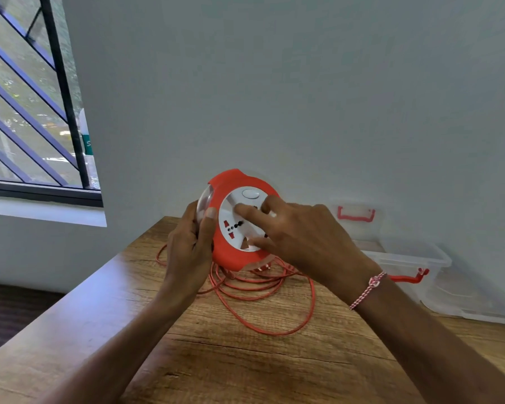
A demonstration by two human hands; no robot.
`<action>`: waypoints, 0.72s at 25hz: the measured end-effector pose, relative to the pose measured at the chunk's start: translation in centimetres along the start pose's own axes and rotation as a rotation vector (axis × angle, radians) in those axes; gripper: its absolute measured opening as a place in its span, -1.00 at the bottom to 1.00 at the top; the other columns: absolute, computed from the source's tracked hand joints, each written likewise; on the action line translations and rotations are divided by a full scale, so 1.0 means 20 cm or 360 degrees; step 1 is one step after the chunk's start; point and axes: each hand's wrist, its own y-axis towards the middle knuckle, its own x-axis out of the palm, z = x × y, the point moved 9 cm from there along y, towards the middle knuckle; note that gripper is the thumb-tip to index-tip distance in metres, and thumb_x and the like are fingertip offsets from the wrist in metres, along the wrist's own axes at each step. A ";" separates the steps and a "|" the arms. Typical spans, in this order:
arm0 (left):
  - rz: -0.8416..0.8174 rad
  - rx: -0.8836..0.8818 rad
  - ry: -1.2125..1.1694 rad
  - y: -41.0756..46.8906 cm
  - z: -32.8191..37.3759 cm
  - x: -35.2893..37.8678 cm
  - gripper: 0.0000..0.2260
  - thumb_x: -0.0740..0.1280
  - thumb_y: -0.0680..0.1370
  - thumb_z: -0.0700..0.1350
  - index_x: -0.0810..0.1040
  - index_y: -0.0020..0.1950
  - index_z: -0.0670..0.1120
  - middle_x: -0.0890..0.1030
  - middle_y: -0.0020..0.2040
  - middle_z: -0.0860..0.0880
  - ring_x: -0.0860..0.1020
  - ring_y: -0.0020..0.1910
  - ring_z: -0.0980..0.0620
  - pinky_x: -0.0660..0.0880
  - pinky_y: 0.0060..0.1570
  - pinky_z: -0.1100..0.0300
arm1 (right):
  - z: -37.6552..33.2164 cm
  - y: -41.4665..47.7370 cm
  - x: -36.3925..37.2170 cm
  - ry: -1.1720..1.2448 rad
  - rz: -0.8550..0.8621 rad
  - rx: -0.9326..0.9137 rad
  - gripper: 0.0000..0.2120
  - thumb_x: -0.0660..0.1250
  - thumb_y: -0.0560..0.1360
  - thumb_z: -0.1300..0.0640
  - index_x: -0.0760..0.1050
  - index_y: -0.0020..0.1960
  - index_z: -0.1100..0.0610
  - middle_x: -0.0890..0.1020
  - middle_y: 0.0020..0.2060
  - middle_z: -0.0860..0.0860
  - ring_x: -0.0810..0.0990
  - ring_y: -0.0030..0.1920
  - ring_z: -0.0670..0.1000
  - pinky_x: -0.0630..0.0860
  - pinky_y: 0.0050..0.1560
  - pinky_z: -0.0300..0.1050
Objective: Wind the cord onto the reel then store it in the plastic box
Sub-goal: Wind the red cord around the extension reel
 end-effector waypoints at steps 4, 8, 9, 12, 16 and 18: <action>-0.0039 0.0034 0.0107 -0.02 -0.01 0.03 -0.83 0.18 0.72 0.17 0.45 0.30 0.34 0.71 0.03 0.24 0.75 -0.06 0.10 0.75 -0.17 -0.05 | -0.01 -0.01 0.00 -0.0062 0.0034 0.0027 -0.44 0.38 0.54 -0.24 0.43 0.46 -0.03 0.73 -0.01 0.10 0.69 -0.33 0.12 0.45 -0.40 -0.16; -0.0043 0.0091 0.0179 -0.04 0.00 0.04 -0.58 0.14 0.63 0.36 0.46 0.44 0.29 0.69 0.05 0.33 0.73 -0.02 0.21 0.73 -0.19 0.11 | 0.07 -0.04 0.02 0.0584 0.0116 0.0783 -0.42 0.30 0.51 -0.38 0.42 0.31 0.02 0.72 -0.12 -0.01 0.70 -0.33 0.02 0.44 -0.47 -0.30; -0.0041 0.0115 0.0204 -0.04 0.01 0.04 -0.55 0.13 0.62 0.40 0.44 0.45 0.32 0.69 0.03 0.34 0.73 -0.02 0.23 0.73 -0.20 0.13 | 0.10 -0.09 0.08 0.0950 0.0099 0.1087 -0.45 0.33 0.50 -0.37 0.41 0.25 0.01 0.71 -0.17 -0.05 0.71 -0.37 -0.05 0.48 -0.52 -0.32; -0.0024 0.0119 0.0235 -0.04 0.01 0.04 -0.67 0.14 0.61 0.38 0.41 0.36 0.42 0.71 -0.05 0.28 0.74 -0.06 0.21 0.74 -0.21 0.05 | 0.12 -0.17 0.22 0.1743 -0.0005 0.1581 -0.57 0.40 0.52 -0.26 0.39 0.16 0.01 0.72 -0.39 -0.04 0.68 -0.50 -0.09 0.58 -0.51 -0.24; 0.0036 0.0043 0.0102 -0.02 -0.01 0.01 -0.69 0.17 0.64 0.29 0.44 0.37 0.34 0.69 0.03 0.35 0.74 -0.01 0.17 0.72 -0.20 0.16 | 0.10 -0.03 -0.05 0.0575 0.0235 0.0678 -0.56 0.42 0.52 -0.25 0.42 0.22 -0.01 0.67 -0.12 -0.10 0.65 -0.37 -0.10 0.40 -0.47 -0.29; 0.0058 0.0036 0.0061 -0.01 0.00 -0.01 -0.76 0.19 0.71 0.22 0.45 0.37 0.31 0.69 0.02 0.35 0.74 -0.02 0.18 0.70 -0.22 0.22 | 0.01 0.01 -0.08 0.0110 0.0186 0.0204 -0.46 0.44 0.51 -0.21 0.40 0.38 -0.02 0.62 0.07 0.03 0.66 -0.29 0.01 0.30 -0.46 -0.26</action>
